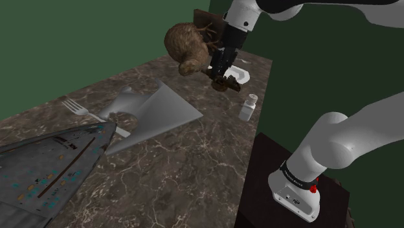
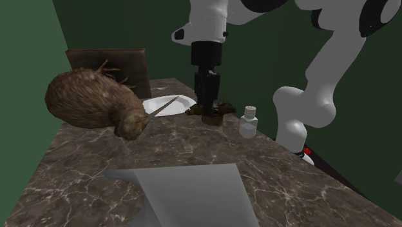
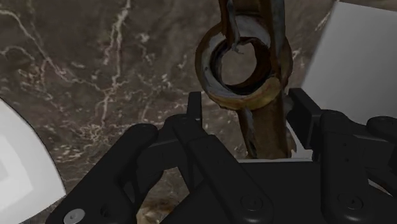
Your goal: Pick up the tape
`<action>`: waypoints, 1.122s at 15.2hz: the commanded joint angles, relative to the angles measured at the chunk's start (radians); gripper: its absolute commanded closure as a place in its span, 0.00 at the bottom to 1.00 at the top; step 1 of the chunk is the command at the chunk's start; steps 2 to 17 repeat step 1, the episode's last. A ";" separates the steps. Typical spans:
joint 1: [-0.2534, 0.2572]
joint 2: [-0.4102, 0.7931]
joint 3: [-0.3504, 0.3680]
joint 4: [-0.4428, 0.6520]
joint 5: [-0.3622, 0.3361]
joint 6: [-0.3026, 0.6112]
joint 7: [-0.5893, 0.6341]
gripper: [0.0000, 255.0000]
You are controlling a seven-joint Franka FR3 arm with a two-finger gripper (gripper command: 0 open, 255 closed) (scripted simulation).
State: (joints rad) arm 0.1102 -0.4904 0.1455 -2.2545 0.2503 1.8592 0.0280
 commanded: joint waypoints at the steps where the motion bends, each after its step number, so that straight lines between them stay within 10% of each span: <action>1: 0.000 0.001 -0.001 0.009 -0.001 -0.008 0.001 1.00; 17: 0.000 0.001 -0.001 0.009 -0.001 -0.008 0.001 1.00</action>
